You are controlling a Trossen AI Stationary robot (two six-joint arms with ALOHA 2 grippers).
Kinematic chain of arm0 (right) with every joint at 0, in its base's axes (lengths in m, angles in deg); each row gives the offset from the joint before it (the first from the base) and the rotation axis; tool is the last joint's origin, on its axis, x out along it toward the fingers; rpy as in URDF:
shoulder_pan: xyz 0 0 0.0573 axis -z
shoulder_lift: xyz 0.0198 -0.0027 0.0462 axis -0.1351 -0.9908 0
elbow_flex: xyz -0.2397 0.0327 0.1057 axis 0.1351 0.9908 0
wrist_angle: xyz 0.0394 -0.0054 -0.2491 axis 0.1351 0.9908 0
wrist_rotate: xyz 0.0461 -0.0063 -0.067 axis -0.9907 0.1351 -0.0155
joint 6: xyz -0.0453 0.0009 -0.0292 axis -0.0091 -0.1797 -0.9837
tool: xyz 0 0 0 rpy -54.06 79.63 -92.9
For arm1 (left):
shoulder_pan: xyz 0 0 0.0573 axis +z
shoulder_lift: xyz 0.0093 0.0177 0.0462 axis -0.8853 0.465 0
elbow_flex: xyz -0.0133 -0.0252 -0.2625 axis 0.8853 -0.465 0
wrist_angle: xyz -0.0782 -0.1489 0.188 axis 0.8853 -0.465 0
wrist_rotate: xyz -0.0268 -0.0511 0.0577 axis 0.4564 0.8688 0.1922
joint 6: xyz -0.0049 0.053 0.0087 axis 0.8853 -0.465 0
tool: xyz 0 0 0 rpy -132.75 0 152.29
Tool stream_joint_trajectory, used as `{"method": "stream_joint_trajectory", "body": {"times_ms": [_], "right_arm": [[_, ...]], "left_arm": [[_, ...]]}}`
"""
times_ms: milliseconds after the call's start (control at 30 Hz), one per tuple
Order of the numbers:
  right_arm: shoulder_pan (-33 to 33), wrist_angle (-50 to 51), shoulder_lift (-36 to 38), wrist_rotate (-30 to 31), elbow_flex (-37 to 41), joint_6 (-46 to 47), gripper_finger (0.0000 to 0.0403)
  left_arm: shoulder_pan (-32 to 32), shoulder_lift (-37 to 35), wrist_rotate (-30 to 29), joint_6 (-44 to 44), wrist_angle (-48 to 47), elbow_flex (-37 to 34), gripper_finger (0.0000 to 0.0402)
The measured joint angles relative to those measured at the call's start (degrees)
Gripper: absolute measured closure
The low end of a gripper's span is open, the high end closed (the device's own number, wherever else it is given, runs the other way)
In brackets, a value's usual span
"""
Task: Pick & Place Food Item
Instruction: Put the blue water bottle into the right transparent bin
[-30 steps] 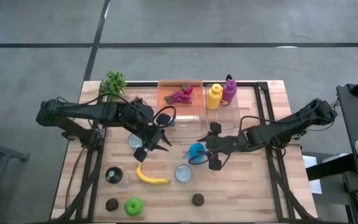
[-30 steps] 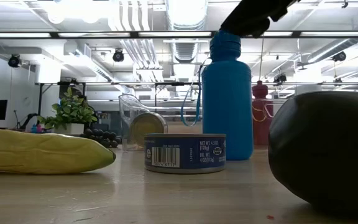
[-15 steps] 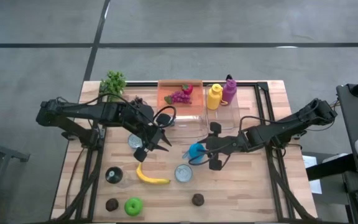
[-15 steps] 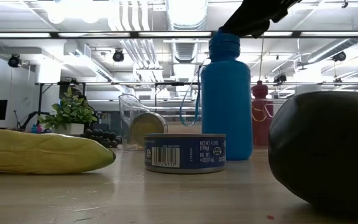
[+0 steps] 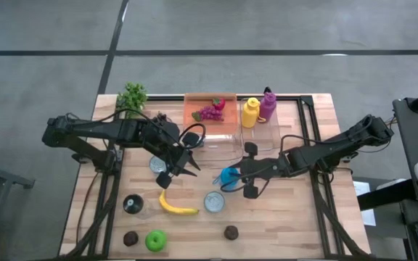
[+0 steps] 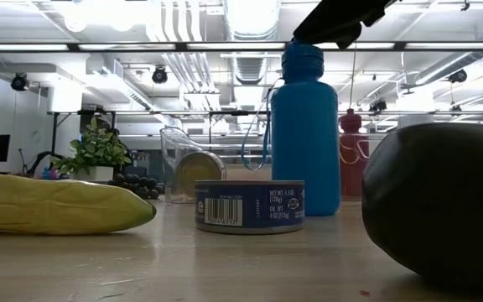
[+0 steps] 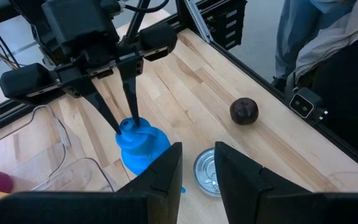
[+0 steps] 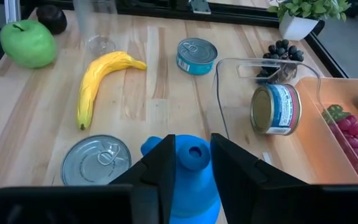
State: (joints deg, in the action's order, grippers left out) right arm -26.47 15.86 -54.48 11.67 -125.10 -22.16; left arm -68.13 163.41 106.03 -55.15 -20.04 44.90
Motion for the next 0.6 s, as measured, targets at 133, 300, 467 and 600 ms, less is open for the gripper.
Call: {"method": "stream_joint_trajectory", "body": {"times_ms": [133, 300, 467, 600], "right_arm": [[0.0, -0.47, -0.04, 0.0, 0.57, 0.07, 0.0318], [-0.02, -0.63, -0.04, 0.0, 0.65, 0.11, 0.0325], [-0.04, -0.65, -0.04, -0.25, 0.7, 0.11, 0.0326], [0.0, -0.9, 0.02, -2.29, 0.74, 0.04, 0.0329]], "left_arm": [[0.0, 0.0, 0.0, 0.02, 0.02, 0.0, 0.0305], [0.0, 0.0, 0.0, 0.11, 0.02, 0.0, 0.0305], [0.0, 0.0, 0.0, 0.13, 0.0, 0.0, 0.0305], [0.0, 0.0, 0.0, 0.13, 0.0, 0.0, 0.0305]]}}
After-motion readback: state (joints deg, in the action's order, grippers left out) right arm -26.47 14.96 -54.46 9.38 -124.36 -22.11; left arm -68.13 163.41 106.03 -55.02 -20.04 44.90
